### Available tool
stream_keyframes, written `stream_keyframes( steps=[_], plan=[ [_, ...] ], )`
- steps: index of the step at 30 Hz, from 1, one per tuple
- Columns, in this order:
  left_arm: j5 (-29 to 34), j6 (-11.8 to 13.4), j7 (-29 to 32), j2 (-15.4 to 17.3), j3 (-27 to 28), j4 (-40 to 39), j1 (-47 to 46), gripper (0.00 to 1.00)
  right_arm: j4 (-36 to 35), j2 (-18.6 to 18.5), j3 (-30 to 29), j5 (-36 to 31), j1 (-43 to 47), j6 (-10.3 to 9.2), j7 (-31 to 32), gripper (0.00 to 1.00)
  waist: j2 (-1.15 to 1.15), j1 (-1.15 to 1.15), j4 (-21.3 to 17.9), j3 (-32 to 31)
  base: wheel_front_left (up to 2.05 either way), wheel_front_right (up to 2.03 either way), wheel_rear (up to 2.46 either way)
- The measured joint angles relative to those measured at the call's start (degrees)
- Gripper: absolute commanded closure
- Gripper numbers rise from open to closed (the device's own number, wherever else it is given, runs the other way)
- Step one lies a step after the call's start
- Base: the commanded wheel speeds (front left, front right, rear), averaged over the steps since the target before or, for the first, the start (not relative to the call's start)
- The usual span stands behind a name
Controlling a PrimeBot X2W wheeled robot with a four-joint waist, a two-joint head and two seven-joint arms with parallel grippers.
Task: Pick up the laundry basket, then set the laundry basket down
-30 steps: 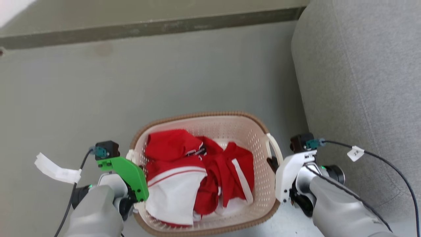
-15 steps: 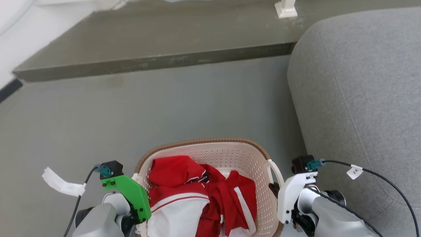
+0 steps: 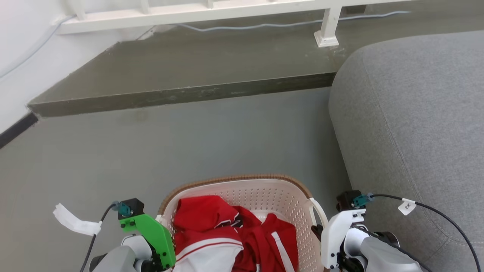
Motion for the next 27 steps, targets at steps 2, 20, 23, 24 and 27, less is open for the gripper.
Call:
stream_keyframes(
  steps=[2,20,23,24,27],
  plan=[
    [0.0,0.0,0.1,0.0,-0.1,0.0,0.4,1.00,0.1,0.0,0.2,0.4,0.1,0.00,0.4,1.00,0.00,0.00,0.0,-0.4,0.00,0.00,0.00],
    [-1.6,0.0,1.0,0.1,-1.1,-0.7,1.0,1.00,1.0,0.0,1.2,1.8,0.1,0.00,0.7,1.00,0.00,0.00,0.1,-0.7,0.00,0.00,0.00],
    [-1.6,0.0,1.0,0.1,-1.3,-0.7,1.0,1.00,1.1,0.1,1.3,1.8,0.1,0.01,0.7,1.00,0.00,0.00,0.1,-0.5,0.00,0.00,0.00],
    [-1.6,0.0,1.0,0.1,-1.3,-0.7,1.0,1.00,1.1,0.1,1.3,1.8,0.1,0.01,0.7,1.00,0.00,0.00,0.1,-0.5,0.00,0.00,0.00],
    [-1.9,0.0,1.0,0.1,-1.3,-0.7,1.0,1.00,1.1,0.1,1.4,2.0,0.0,0.01,0.7,1.00,0.00,0.00,0.0,-0.3,0.00,0.00,0.00]
  ],
)
